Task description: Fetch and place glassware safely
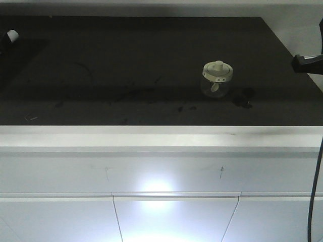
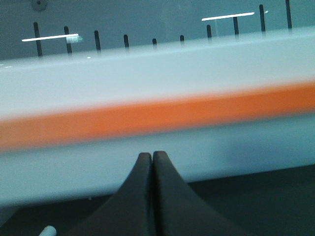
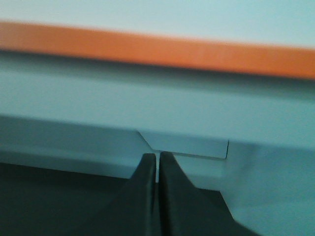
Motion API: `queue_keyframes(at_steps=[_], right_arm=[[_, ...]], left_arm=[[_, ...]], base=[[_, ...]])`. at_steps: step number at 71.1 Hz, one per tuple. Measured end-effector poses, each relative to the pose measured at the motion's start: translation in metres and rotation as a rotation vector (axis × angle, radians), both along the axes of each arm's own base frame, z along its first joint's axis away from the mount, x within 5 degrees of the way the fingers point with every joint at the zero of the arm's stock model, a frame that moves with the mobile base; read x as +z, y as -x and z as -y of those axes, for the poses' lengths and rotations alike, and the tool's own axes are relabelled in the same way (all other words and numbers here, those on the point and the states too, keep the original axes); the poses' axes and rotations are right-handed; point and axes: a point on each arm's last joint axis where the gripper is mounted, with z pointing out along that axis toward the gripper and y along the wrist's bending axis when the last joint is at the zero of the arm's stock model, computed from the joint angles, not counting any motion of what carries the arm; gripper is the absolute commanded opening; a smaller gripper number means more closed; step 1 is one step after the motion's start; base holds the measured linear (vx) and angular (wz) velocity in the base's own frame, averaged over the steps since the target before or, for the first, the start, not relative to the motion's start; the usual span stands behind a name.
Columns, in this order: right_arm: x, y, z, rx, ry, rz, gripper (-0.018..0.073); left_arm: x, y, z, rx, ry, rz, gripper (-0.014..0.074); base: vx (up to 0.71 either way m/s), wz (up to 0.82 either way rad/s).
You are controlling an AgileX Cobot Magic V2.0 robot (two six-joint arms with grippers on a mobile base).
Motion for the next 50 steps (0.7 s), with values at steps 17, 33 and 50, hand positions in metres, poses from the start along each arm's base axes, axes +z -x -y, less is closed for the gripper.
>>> queue_keyframes(at_steps=[17, 33, 50], right_arm=[[0.005, 0.007, 0.0, -0.011, -0.002, -0.024, -0.0001], [0.009, 0.017, 0.001, -0.01, -0.072, -0.105, -0.0001], [-0.011, 0.027, -0.004, 0.042, -0.08, -0.167, -0.0001]], left_arm=[[-0.001, 0.001, 0.0, 0.002, -0.004, -0.033, -0.0007], [0.005, 0.016, -0.001, 0.007, -0.006, -0.069, -0.0007], [-0.018, 0.034, -0.002, 0.008, -0.009, -0.131, -0.0007]], base=[[0.0, 0.0], [0.0, 0.0], [0.0, 0.0]])
